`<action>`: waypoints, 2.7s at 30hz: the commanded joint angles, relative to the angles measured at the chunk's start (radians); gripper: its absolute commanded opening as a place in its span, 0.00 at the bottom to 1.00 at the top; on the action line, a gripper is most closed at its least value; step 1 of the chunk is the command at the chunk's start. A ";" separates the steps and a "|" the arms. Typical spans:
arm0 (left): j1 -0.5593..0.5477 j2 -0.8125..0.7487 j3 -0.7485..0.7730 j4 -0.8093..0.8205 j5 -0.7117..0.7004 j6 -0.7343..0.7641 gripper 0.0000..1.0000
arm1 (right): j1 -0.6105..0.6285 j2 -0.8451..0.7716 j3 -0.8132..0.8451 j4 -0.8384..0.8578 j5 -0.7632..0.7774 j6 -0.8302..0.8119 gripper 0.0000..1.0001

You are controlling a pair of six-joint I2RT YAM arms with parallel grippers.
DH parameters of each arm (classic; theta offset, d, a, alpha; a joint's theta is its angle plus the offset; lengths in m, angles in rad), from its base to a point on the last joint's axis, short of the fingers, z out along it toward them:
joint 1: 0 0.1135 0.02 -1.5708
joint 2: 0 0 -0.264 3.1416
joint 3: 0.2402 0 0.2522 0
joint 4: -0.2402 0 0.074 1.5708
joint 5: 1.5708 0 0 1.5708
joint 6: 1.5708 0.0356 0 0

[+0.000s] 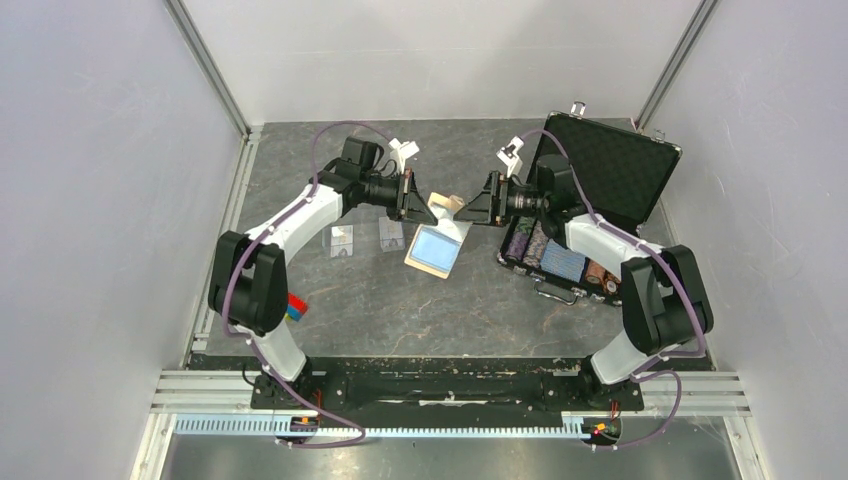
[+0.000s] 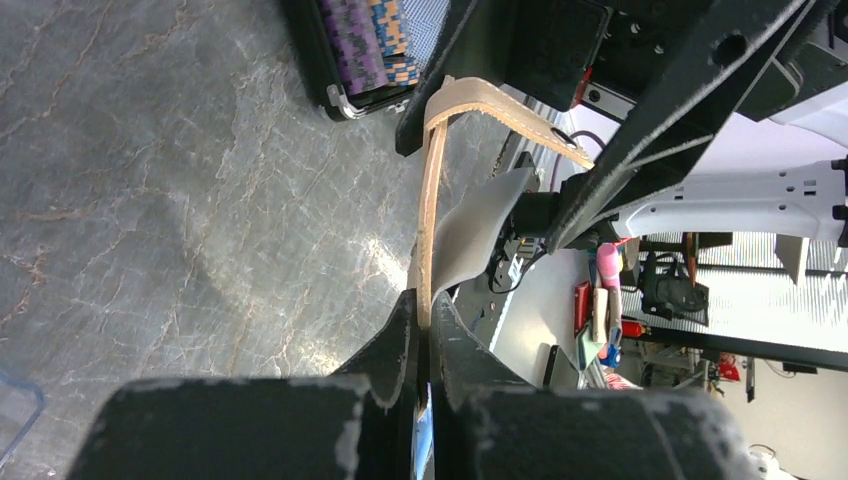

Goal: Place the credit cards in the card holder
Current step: Turn over the card slot in the card holder, then place the card holder at the center of the board.

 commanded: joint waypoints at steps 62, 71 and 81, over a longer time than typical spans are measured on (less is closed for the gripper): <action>-0.006 -0.257 -0.057 -0.243 -0.476 0.079 0.85 | 0.292 -0.155 -0.564 0.350 0.647 0.481 0.00; -0.006 -0.234 -0.057 -0.249 -0.485 0.110 0.85 | 0.293 -0.153 -0.496 0.017 0.652 0.481 0.71; -0.007 -0.216 -0.059 -0.313 -0.547 0.170 0.85 | 0.162 -0.322 -0.475 -0.369 0.680 0.376 0.94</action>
